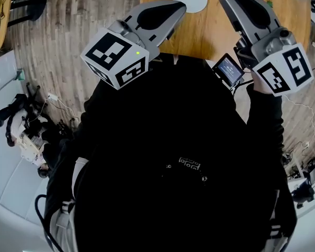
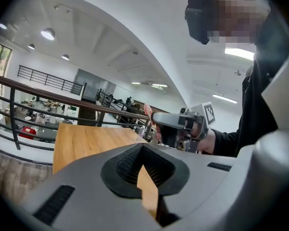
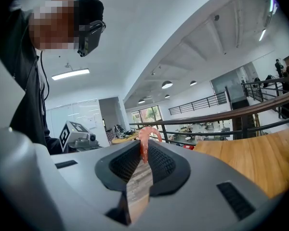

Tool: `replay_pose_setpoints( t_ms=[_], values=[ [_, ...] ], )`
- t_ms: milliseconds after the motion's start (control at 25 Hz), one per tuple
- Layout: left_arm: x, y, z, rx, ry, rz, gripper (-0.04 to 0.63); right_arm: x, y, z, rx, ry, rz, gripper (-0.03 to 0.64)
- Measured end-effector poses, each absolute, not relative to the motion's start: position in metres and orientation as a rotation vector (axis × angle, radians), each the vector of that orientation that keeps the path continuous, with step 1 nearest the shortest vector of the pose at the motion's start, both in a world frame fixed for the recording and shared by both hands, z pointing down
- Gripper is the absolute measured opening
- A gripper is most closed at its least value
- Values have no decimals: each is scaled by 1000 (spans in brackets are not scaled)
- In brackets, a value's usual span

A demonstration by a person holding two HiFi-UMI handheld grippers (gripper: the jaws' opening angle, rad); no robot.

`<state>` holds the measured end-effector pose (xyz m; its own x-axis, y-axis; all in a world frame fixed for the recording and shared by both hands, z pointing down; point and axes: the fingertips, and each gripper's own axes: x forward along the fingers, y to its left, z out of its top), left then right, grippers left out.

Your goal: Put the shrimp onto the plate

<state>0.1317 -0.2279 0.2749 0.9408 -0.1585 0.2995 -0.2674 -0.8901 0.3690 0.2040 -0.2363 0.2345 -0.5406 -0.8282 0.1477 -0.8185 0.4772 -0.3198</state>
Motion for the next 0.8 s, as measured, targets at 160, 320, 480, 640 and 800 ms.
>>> replay_pose_setpoints(
  t_ms=[160,320,480,640,800],
  values=[
    [138,-243,271,2714,-241,355,-2,206,-249,227,-1545,2659,-532,58],
    [135,-255,276,2718,-188,365,-2,204,-258,233,-1587,2641,-567,58],
    [134,-264,283,2713,-187,376,-2,202,-265,237,-1605,2644,-572,58],
    [130,-264,289,2704,-188,393,-2,198,-263,242,-1606,2650,-591,58],
    [124,-263,289,2691,-200,397,-2,195,-262,243,-1599,2659,-601,58]
  ],
)
